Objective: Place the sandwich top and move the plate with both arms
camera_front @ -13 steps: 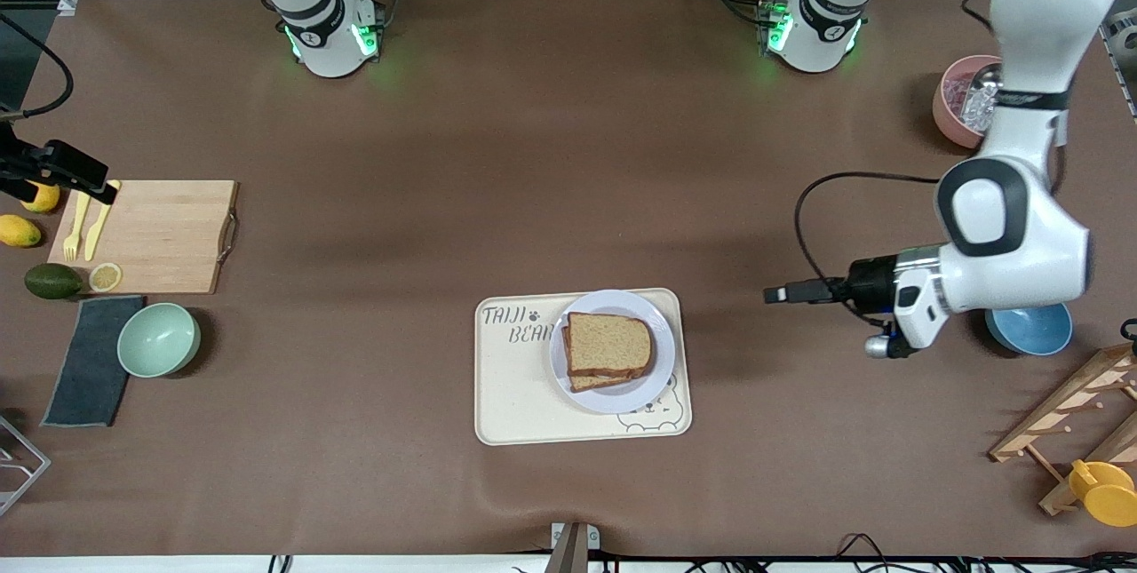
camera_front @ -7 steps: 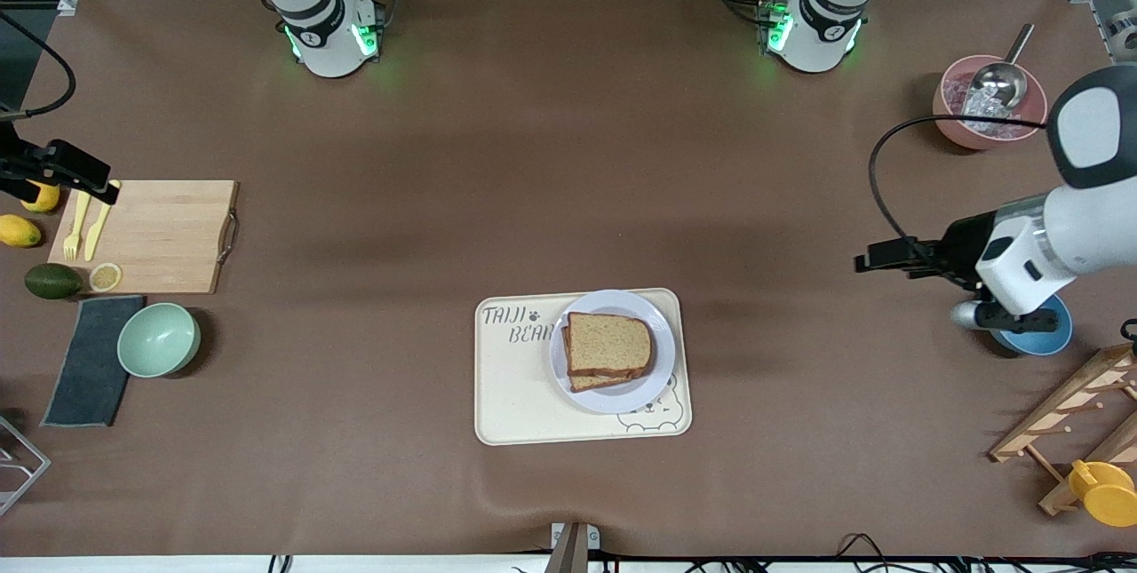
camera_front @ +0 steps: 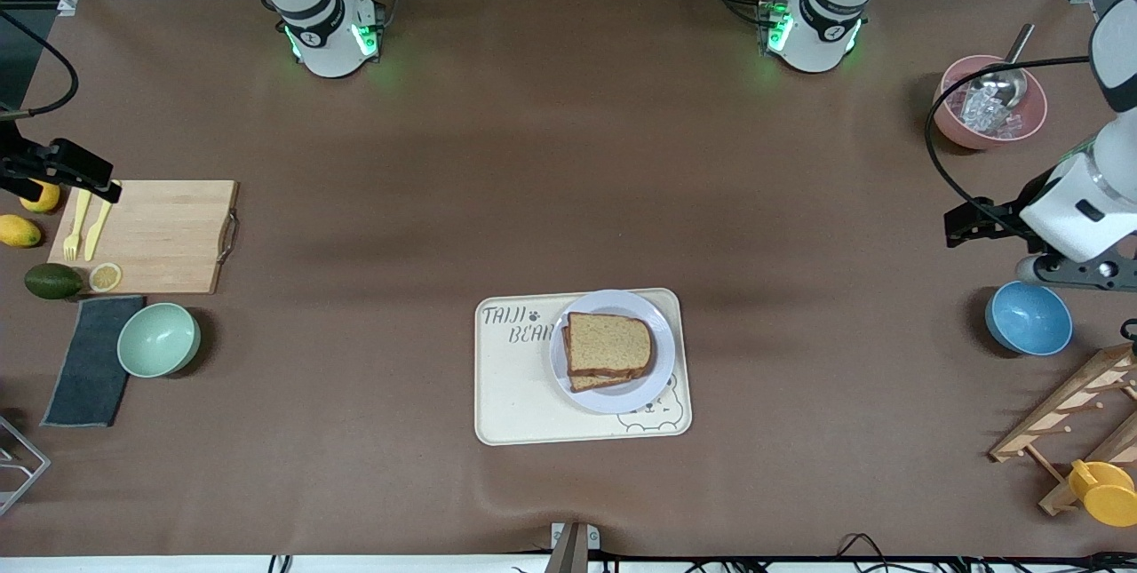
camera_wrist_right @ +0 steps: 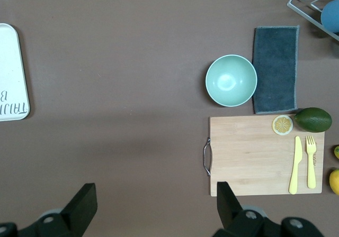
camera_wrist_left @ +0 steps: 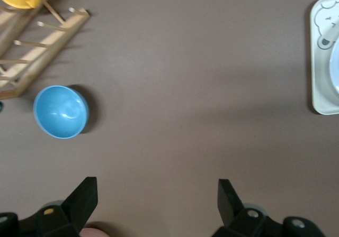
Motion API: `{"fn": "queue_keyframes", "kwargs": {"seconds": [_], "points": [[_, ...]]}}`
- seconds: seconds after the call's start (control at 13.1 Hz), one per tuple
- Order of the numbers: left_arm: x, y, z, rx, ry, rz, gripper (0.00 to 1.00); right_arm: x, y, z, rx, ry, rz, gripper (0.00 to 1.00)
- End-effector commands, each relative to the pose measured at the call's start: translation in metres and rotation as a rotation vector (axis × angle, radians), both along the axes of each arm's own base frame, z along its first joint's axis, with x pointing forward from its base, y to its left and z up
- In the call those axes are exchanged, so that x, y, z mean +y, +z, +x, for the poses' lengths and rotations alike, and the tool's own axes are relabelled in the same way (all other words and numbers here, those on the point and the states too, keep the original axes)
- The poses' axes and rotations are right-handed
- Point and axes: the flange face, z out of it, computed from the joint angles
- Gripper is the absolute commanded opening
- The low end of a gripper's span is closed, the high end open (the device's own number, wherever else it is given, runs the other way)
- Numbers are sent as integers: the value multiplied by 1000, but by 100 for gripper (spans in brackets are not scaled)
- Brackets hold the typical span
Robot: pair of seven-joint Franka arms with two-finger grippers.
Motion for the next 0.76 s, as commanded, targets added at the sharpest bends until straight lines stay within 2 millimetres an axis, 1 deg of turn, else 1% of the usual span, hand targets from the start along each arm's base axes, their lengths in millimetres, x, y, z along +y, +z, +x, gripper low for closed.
{"fn": "queue_keyframes", "kwargs": {"seconds": [0.0,0.08,0.15,0.23,0.31,0.54,0.61,0.69], "points": [[4,27,-3,-38,2,20,100,-1,3,-1,3,7,19,100],[6,31,-6,-39,18,21,100,-1,2,-2,6,7,19,100],[11,43,-12,-59,34,26,100,-1,2,-1,5,7,17,100],[15,47,-15,-63,40,26,100,-1,2,-2,6,8,17,100],[26,48,-17,-53,57,23,100,-1,2,-2,6,7,19,100],[21,63,-33,-60,79,-12,100,-1,2,-2,6,8,19,100],[18,64,-34,-62,82,-24,100,-1,2,-2,6,7,19,100],[10,71,-38,-72,76,-35,100,-1,2,-2,6,7,17,100]]}}
